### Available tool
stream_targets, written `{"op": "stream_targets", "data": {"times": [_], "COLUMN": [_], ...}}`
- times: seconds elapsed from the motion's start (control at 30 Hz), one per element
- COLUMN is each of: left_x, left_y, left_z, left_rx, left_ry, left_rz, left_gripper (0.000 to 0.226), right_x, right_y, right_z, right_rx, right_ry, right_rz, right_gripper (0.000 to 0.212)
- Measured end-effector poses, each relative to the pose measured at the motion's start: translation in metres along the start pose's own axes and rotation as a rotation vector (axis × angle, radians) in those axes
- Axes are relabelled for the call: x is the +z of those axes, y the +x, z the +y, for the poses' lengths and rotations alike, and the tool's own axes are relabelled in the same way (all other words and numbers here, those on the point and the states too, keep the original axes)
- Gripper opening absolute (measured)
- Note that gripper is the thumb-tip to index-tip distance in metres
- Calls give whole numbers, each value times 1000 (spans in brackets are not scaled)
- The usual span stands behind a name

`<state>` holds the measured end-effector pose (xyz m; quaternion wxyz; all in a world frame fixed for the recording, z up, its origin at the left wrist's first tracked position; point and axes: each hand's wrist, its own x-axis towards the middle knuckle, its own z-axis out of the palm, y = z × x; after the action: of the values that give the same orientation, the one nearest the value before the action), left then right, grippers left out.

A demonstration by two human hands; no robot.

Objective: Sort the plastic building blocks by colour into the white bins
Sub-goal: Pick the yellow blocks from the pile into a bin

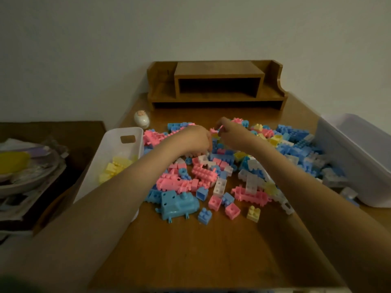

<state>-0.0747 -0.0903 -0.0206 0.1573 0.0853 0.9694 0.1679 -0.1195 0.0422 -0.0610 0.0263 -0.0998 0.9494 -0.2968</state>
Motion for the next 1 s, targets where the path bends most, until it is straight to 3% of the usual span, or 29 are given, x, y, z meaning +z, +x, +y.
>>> {"op": "stream_targets", "data": {"times": [0.07, 0.13, 0.2, 0.3, 0.5, 0.7, 0.8, 0.9, 1.0], "left_x": [6, 10, 10, 10, 38, 39, 33, 31, 31], "left_y": [3, 2, -3, -14, -36, -32, -27, -22, -21], "left_z": [1, 2, 4, 10, 17, 10, 5, 2, -1], "left_rx": [1, -3, 2, 72, 215, 142, 39, -6, -10], "left_ry": [70, 109, 151, 172, 322, 376, 356, 328, 301], "left_rz": [21, 47, 55, 53, -68, 64, 69, 66, 88], "left_gripper": [20, 18, 24, 14, 61, 47, 42, 36, 31], "right_x": [9, 14, 14, 10, 4, -5, -5, 4, 14], "right_y": [7, 10, 10, 8, -9, -17, -16, -7, 3], "right_z": [3, 5, 5, 6, 13, 18, 17, 16, 16], "right_rx": [-59, -69, -65, -86, -105, -93, -93, -84, -101], "right_ry": [-305, -390, -409, -498, -363, -248, -245, -313, -470], "right_rz": [-86, -125, -131, -166, -179, 45, 111, -40, -94], "right_gripper": [46, 53, 44, 29, 25, 18, 32, 59, 63]}}
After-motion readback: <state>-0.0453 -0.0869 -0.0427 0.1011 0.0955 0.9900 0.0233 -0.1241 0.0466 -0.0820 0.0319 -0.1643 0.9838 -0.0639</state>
